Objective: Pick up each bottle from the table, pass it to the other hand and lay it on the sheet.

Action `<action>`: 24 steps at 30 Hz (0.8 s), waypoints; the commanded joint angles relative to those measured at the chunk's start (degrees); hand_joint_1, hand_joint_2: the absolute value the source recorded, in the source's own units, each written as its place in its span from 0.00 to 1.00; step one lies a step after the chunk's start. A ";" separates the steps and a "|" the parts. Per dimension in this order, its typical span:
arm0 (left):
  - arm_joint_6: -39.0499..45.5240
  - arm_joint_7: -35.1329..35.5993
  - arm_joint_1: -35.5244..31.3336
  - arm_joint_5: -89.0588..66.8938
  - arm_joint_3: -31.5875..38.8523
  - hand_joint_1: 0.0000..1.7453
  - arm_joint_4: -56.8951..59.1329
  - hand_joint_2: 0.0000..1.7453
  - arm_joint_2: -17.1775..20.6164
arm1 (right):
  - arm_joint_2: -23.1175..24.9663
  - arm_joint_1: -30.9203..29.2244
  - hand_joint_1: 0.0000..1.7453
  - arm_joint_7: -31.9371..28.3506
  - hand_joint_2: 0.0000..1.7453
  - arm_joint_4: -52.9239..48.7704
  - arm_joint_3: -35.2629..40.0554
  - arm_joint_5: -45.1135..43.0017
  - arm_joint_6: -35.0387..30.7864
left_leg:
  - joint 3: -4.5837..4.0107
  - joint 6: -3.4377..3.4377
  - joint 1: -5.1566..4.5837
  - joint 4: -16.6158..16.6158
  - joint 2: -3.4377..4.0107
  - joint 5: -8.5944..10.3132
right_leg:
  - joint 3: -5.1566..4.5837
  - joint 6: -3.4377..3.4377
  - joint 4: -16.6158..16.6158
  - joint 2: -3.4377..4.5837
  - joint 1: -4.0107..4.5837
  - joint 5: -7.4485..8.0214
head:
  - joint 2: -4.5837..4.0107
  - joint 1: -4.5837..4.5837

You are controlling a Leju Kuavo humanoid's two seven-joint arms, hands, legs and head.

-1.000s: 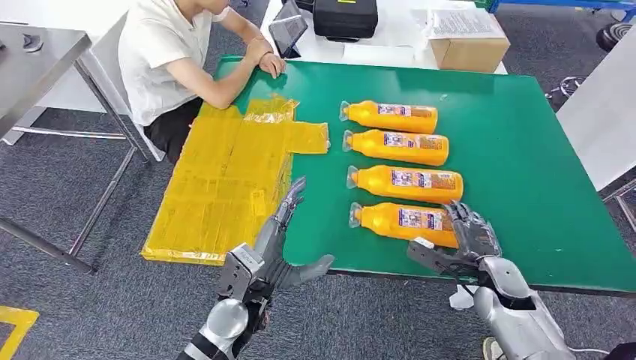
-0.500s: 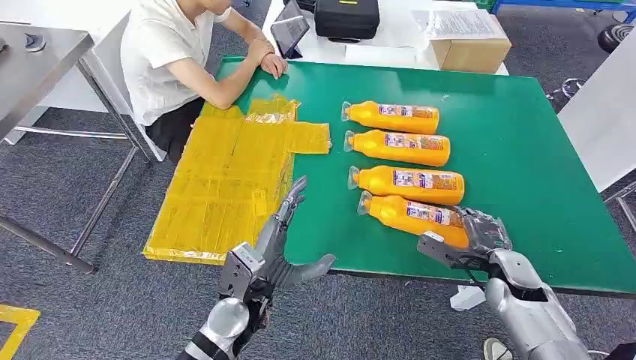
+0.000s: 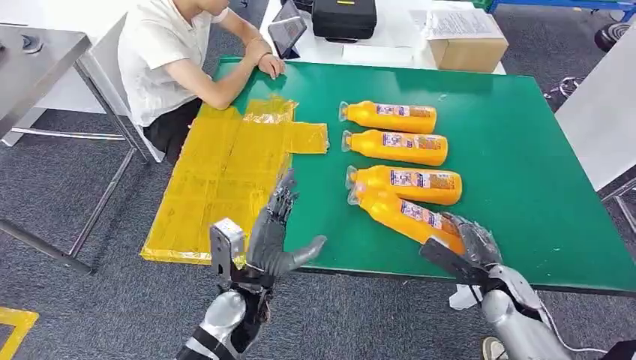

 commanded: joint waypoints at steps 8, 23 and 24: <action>-7.04 3.99 -0.31 14.60 3.61 0.00 13.45 1.00 -0.01 | 8.61 0.27 0.99 -2.41 1.00 -7.55 0.54 -3.57 -4.47 | 0.24 -0.06 0.02 -0.08 0.04 -0.04 | 0.21 -0.11 -0.02 0.08 0.00 -0.12 | 0.00 0.02; -6.93 4.67 0.38 17.02 3.55 0.00 12.70 1.00 0.18 | 10.05 0.13 1.00 -3.82 1.00 -7.81 0.00 -4.51 -7.99 | 0.10 -0.05 -0.01 -0.06 0.06 -0.05 | 0.09 -0.11 0.00 0.11 -0.02 -0.09 | 0.00 0.02; -6.71 3.66 0.67 16.31 3.03 0.00 12.03 1.00 0.54 | 10.62 0.23 1.00 -3.83 1.00 -8.26 -0.34 -5.70 -8.26 | 0.05 -0.03 -0.02 -0.04 0.08 -0.03 | 0.03 -0.09 0.01 0.13 -0.03 -0.07 | 0.00 0.00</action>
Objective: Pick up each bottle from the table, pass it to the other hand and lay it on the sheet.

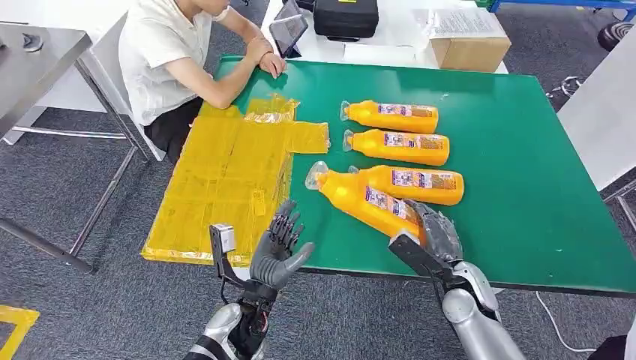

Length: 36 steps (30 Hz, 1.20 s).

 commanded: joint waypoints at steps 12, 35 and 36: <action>-2.18 -2.57 0.34 0.45 -3.47 0.00 -6.63 1.00 2.59 | 12.19 3.73 0.94 -11.49 1.00 -3.51 10.21 -7.17 -2.23 | 0.22 -0.16 0.10 -0.01 0.19 -0.14 | 0.15 -0.15 -0.02 0.21 0.09 -0.08 | 0.00 -0.02; -6.69 -7.93 -3.62 0.15 -2.29 0.00 -6.15 1.00 1.73 | 13.56 0.16 0.88 -13.01 1.00 0.30 24.99 -12.59 1.50 | 0.16 -0.14 0.09 -0.05 0.02 -0.03 | 0.07 -0.15 0.04 0.01 0.07 -0.09 | 0.00 0.00; -6.69 -7.93 -3.62 0.15 -2.29 0.00 -6.15 1.00 1.73 | 13.56 0.16 0.88 -13.01 1.00 0.30 24.99 -12.59 1.50 | 0.10 -0.11 0.06 -0.04 0.06 -0.03 | 0.00 -0.12 0.06 0.05 0.04 -0.07 | 0.00 0.00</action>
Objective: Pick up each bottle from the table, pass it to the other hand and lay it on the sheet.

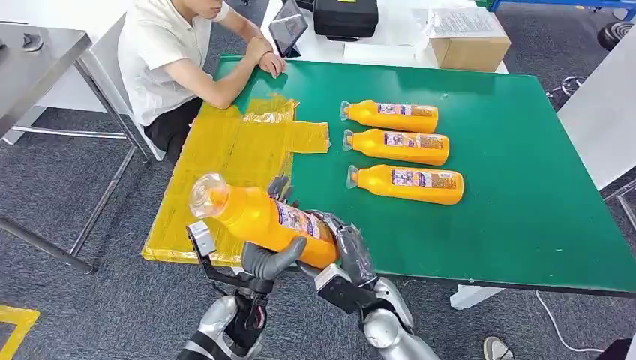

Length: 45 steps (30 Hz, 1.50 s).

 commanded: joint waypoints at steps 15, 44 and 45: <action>-0.84 -1.38 -3.38 -0.15 -0.14 0.99 0.35 1.00 1.35 | 0.18 -0.89 0.79 0.26 1.00 4.53 5.25 -1.00 4.38 | 0.15 -0.09 0.06 -0.03 -0.04 -0.05 | 0.16 -0.09 -0.03 -0.03 0.06 -0.06 | 0.00 0.00; 45.90 -10.99 -17.36 -78.97 41.43 1.00 19.29 1.00 0.60 | 2.79 9.84 0.00 -6.87 0.00 0.79 -10.12 -3.15 -8.59 | 0.38 -0.14 0.09 -0.09 0.02 -0.08 | 0.33 -0.16 -0.03 0.05 0.07 -0.10 | 0.00 0.02; 45.90 -8.53 -18.06 -85.58 41.51 1.00 20.44 1.00 0.75 | 2.95 9.70 0.00 -6.96 0.00 0.84 -10.38 -3.15 -8.39 | 0.28 -0.09 0.07 -0.05 0.09 -0.08 | 0.24 -0.12 -0.02 0.12 0.06 -0.07 | 0.00 0.04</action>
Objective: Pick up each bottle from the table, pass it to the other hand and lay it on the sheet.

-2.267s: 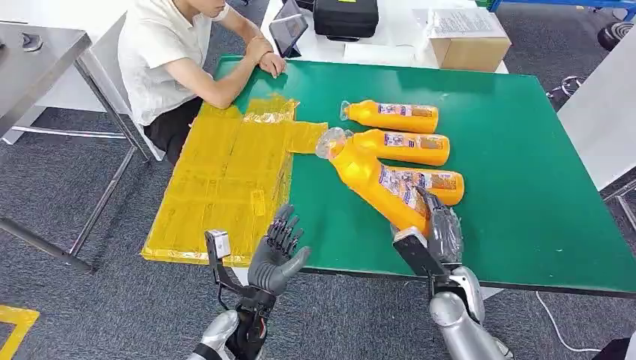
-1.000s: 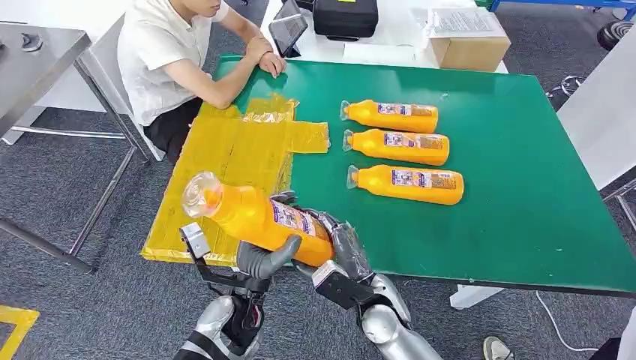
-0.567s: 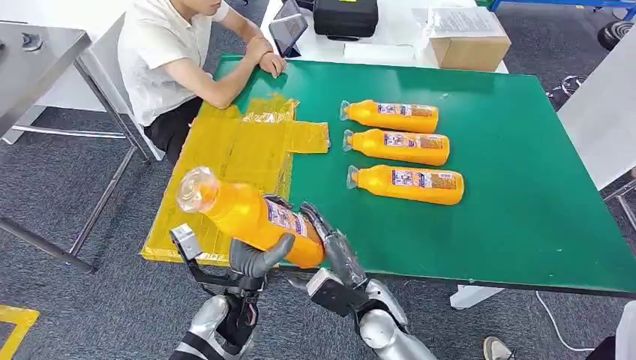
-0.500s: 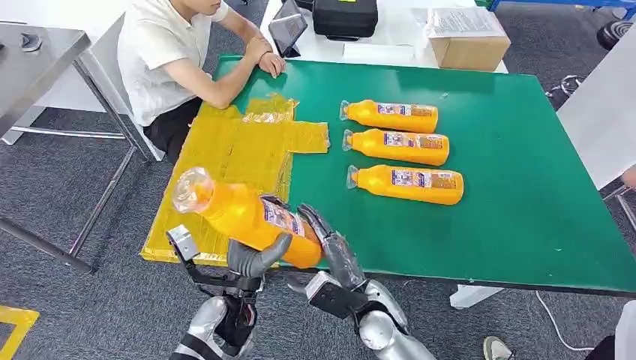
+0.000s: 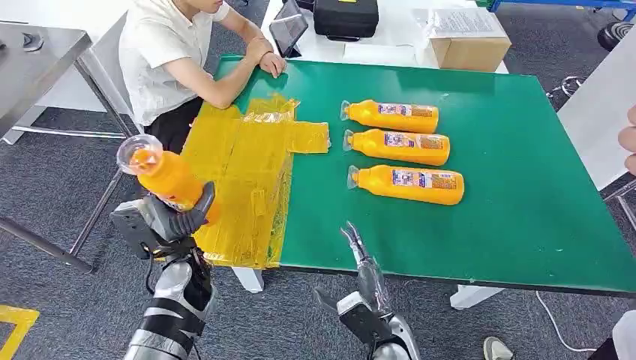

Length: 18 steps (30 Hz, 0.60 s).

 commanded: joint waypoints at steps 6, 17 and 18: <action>-1.60 22.78 -15.87 -76.84 4.52 1.00 30.89 1.00 4.98 | 2.72 -0.34 0.00 -2.34 0.00 0.19 -5.50 -0.66 1.59 | 0.19 -0.08 0.01 -0.04 0.00 -0.02 | 0.16 -0.09 0.00 0.00 0.01 -0.04 | 0.00 0.00; -3.90 24.08 -16.40 -77.07 2.11 1.00 32.44 1.00 5.51 | 2.74 -0.09 0.00 -2.39 0.00 -0.13 -5.60 -0.65 1.93 | 0.39 -0.13 0.06 0.01 0.07 -0.17 | 0.31 -0.14 0.08 0.06 0.06 -0.16 | 0.00 0.00; -5.48 24.09 -16.46 -77.03 1.17 1.00 32.63 1.00 5.78 | 2.77 -0.11 0.00 -2.35 0.00 -0.10 -5.71 -0.66 2.04 | 0.21 -0.10 0.03 -0.01 0.03 -0.07 | 0.16 -0.10 0.04 0.00 0.02 -0.08 | 0.00 0.00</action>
